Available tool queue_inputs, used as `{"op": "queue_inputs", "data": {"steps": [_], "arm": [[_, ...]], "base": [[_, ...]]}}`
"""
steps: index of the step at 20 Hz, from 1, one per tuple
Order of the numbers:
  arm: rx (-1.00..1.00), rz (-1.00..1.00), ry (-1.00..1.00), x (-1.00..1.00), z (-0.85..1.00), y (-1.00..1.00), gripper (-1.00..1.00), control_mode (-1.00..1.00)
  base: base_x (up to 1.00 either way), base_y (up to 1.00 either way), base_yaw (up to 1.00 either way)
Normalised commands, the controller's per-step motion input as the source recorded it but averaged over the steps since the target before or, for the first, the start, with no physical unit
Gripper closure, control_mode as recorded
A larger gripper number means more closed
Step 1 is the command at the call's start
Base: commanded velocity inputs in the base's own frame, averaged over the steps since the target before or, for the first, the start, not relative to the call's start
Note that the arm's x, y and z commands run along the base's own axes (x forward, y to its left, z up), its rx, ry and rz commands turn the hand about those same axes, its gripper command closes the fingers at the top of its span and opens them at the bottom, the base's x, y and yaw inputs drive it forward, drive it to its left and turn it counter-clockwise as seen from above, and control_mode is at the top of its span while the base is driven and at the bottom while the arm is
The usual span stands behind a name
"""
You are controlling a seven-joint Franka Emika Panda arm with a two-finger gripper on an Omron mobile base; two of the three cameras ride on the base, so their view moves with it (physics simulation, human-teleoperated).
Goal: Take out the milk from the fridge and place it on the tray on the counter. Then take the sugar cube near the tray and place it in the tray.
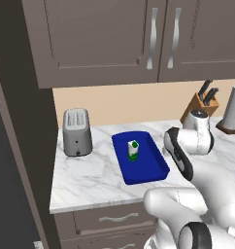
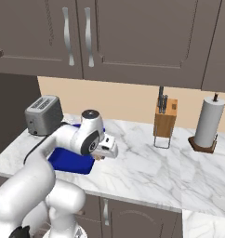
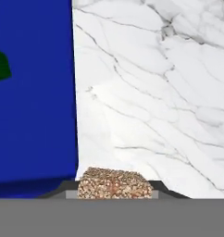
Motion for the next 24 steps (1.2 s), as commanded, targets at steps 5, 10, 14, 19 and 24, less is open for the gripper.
{"op": "queue_inputs", "data": {"steps": [5,10,14,19,24], "arm": [[-0.03,0.20,-0.01,0.00,0.07,0.63,1.00,-1.00],[0.00,0.29,0.03,0.16,0.00,0.35,1.00,-1.00],[0.00,0.25,0.02,0.40,0.00,0.49,1.00,-1.00],[-0.04,0.07,0.06,0.32,-0.05,0.58,1.00,-1.00],[-0.01,0.04,0.11,0.21,-0.29,0.14,1.00,-1.00]], "base": [[0.00,0.00,0.00],[0.00,0.00,0.00],[0.00,0.00,0.00],[0.00,0.00,0.00],[0.00,0.00,0.00]]}}
